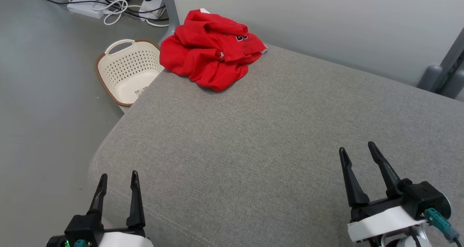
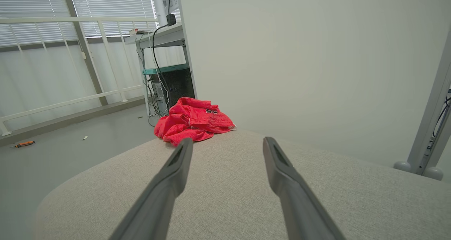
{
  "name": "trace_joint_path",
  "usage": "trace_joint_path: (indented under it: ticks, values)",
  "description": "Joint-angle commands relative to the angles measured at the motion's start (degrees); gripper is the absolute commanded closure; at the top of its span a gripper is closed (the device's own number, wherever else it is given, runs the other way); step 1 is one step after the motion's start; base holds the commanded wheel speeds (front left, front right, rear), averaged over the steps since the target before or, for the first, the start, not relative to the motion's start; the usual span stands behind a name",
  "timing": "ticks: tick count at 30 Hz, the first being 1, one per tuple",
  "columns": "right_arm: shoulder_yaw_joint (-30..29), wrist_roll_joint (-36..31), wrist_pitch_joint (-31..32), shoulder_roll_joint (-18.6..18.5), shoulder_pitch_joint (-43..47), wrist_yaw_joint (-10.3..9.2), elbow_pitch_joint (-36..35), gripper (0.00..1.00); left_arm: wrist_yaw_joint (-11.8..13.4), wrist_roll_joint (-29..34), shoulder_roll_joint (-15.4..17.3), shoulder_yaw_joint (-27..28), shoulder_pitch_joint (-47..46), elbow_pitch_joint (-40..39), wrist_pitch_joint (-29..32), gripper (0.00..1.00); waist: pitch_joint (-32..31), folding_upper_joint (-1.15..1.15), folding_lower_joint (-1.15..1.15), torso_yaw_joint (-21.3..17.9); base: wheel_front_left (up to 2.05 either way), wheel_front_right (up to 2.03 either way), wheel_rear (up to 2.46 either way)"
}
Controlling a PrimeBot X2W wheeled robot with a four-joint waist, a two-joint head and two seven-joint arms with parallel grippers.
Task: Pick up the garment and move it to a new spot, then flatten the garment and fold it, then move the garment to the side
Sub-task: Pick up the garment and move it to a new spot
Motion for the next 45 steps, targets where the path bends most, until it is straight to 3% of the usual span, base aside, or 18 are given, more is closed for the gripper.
trace_joint_path:
  ticks: [1,9,14,22,37,45]
  values:
    - [-0.54,-0.77,-0.30,-0.41,-0.62,0.01,-0.41,0.00,-0.12,-0.24,0.20,0.04,-1.61,-0.15,-0.02,0.00,1.12,0.00,0.00,0.14,0.00,0.00,0.00]
    - [-2.91,-5.02,-0.30,-0.48,-3.68,0.01,-2.88,0.00,-2.25,1.89,2.25,3.20,-12.08,0.20,-0.02,0.00,8.60,0.00,0.00,-2.04,0.00,0.00,0.00]
    - [-4.42,-8.62,-0.30,-0.44,-6.89,0.01,-5.03,0.00,-4.07,2.74,6.34,5.08,-24.27,2.53,-0.02,0.00,14.75,0.00,0.00,-4.85,0.00,0.00,0.00]
    - [-4.23,-13.06,-0.30,-0.43,-12.34,0.01,-10.55,0.00,-7.54,4.26,15.60,5.12,-47.05,14.47,6.59,0.00,24.41,0.00,0.00,-10.54,0.00,0.00,0.00]
    - [-2.13,-17.49,1.29,-0.47,-15.37,0.01,-21.23,0.00,-11.63,-0.87,22.68,6.63,-69.73,36.80,20.13,0.00,37.02,0.00,0.00,-18.11,0.00,0.00,0.00]
    - [-2.52,-17.75,1.80,-0.44,-14.85,0.01,-25.41,0.00,-10.91,-2.62,23.67,7.49,-74.22,45.53,21.06,0.00,39.88,0.00,0.00,-19.89,0.00,0.00,0.00]
